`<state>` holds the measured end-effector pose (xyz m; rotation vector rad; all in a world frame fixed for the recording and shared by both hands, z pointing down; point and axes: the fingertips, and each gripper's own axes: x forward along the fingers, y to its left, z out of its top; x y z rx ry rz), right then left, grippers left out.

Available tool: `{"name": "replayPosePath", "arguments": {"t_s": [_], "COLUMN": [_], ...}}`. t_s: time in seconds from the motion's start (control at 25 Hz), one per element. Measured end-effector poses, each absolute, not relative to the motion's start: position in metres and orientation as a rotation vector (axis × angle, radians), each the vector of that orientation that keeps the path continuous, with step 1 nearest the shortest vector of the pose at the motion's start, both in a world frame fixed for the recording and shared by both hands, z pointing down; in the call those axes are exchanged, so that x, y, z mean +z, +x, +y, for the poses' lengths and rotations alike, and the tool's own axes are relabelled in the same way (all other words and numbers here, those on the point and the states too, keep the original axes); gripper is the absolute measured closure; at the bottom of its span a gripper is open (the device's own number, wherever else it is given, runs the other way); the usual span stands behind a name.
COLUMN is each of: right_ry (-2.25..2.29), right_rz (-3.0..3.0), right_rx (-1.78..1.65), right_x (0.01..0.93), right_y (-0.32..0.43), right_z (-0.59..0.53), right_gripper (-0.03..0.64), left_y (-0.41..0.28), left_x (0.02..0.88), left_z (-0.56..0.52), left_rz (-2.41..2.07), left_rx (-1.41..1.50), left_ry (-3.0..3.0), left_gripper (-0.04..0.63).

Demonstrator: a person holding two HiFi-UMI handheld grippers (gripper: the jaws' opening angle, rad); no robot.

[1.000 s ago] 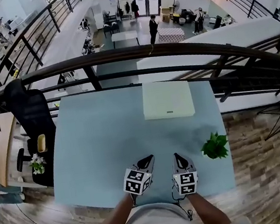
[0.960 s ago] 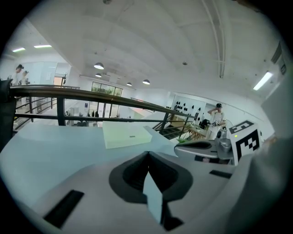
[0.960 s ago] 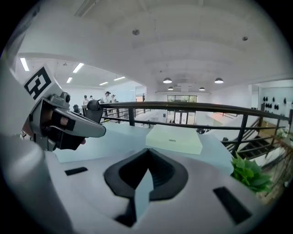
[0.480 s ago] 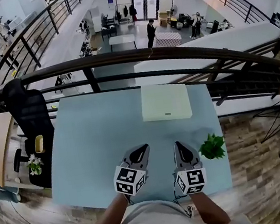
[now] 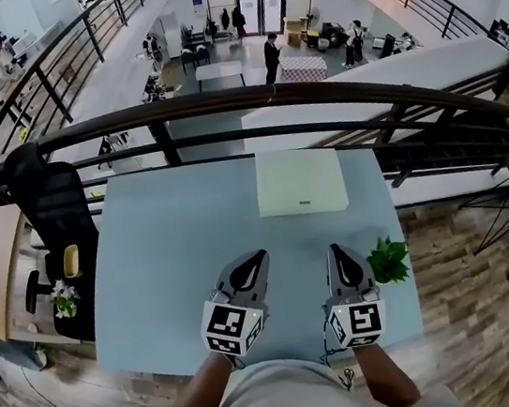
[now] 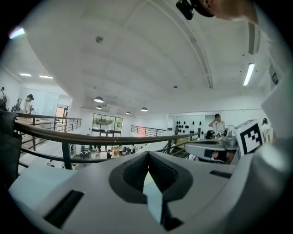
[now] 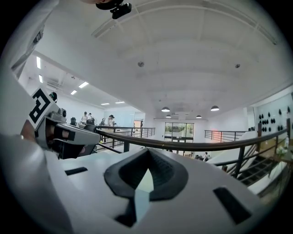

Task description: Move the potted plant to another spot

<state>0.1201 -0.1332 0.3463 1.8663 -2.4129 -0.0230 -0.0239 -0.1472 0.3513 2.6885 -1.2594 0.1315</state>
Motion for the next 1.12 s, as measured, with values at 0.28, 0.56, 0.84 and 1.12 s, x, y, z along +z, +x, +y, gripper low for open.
{"name": "replayPosePath", "arguments": {"t_s": [0.28,0.56,0.84,1.12], "right_ry": [1.867,1.89,1.891,1.882], "right_rz": [-2.404,-2.385,-2.379,-2.384], "right_rx": [-0.014,-0.032,-0.027,-0.026], "right_x": [0.3524,0.349,0.3489,0.349], "right_y": [0.1198,0.1257,0.1247,0.123], "right_z": [-0.1268,-0.1271,-0.1254,-0.1255], "right_gripper": [0.614,0.614,0.614,0.614], "left_y": [-0.0222,-0.0185,-0.0177,-0.0153], "left_x": [0.3554,0.3565,0.3553,0.3542], "left_z": [-0.1435,-0.143,-0.1424,-0.1397], "left_rz": [-1.248,-1.236,-1.225,-1.219], "left_rx": [0.147,0.144,0.144,0.153], "left_ry": [2.691,2.697,2.704,2.719], "left_gripper": [0.583,0.583,0.583,0.583]}}
